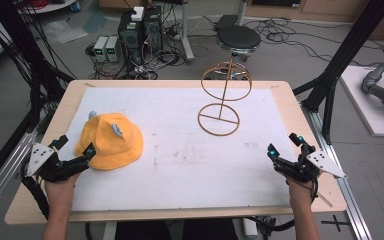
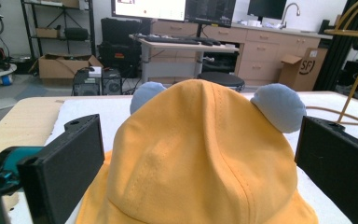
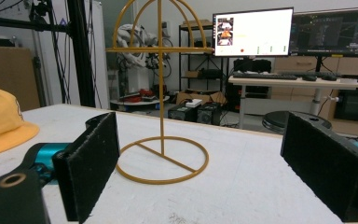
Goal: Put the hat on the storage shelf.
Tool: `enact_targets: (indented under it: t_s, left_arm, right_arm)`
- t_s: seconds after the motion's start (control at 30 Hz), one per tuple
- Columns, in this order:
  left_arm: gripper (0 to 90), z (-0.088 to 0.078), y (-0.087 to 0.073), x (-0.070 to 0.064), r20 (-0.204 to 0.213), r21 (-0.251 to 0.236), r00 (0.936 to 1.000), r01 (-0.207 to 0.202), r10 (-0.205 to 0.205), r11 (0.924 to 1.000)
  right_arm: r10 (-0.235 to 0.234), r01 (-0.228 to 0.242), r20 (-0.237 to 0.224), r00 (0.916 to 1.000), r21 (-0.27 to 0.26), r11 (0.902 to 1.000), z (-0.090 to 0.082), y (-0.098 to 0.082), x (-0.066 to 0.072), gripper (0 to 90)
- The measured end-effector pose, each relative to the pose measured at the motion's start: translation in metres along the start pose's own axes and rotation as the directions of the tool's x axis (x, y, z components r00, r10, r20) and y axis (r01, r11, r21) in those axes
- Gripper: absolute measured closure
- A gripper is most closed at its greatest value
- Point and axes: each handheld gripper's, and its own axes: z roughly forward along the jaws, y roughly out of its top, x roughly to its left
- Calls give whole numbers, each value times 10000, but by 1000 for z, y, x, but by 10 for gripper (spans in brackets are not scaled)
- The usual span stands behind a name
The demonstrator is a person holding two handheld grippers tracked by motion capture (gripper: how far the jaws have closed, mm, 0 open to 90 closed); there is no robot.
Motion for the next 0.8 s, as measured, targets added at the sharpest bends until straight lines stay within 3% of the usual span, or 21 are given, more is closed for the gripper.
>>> enact_targets:
  t_s: [0.47, 0.8]
  left_arm:
    - [17, 3, 1, -3, 236, -52, 9997, -55, 56, 10000]
    - [39, 12, 4, -6, 603, 233, 9981, -108, 93, 9997]
  right_arm:
    - [-2, 2, -34, 10000, 31, 10000, 1, 0, 1, 115]
    - [21, -20, -79, 10000, 96, 10000, 2, -1, 2, 115]
